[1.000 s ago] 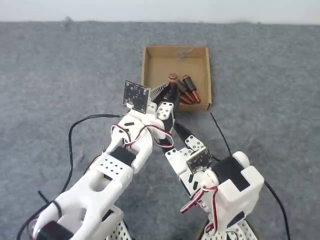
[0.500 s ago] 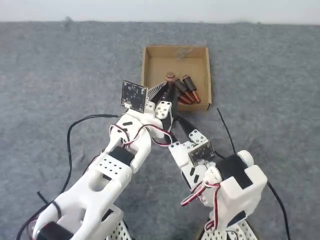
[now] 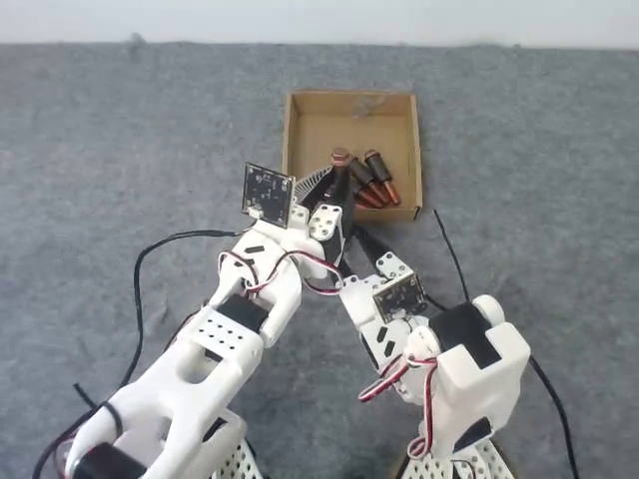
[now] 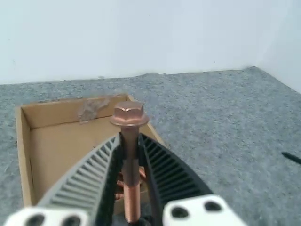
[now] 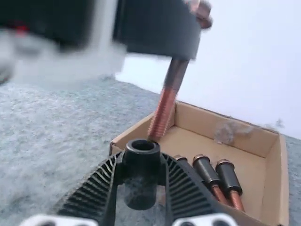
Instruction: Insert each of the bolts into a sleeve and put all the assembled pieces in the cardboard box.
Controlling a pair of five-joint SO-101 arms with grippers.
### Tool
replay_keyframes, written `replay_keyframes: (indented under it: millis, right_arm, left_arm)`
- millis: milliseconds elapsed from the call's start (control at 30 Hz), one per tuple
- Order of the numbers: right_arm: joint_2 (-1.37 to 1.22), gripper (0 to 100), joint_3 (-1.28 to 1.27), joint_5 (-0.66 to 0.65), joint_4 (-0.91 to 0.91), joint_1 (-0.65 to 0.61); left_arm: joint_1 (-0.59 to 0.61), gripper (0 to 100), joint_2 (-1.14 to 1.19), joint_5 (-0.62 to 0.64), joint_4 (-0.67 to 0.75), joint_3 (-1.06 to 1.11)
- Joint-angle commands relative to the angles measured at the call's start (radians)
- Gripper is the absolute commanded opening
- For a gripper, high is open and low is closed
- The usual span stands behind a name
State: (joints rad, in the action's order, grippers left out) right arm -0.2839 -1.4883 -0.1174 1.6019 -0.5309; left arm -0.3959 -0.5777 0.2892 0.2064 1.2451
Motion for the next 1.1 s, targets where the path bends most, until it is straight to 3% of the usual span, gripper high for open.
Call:
replay_keyframes:
  millis: [0,267,1067]
  right_arm:
    - [0.004,0.6,0.052,0.009,-0.007,0.036]
    - [0.004,0.6,0.051,0.009,-0.007,0.036]
    - [0.013,0.6,0.058,0.012,0.002,0.068]
  left_arm:
    - [-0.002,1,-0.052,-0.008,0.048,-0.005]
    - [-0.002,1,-0.051,-0.008,0.187,0.064]
    - [-0.021,1,-0.051,0.041,0.192,0.058]
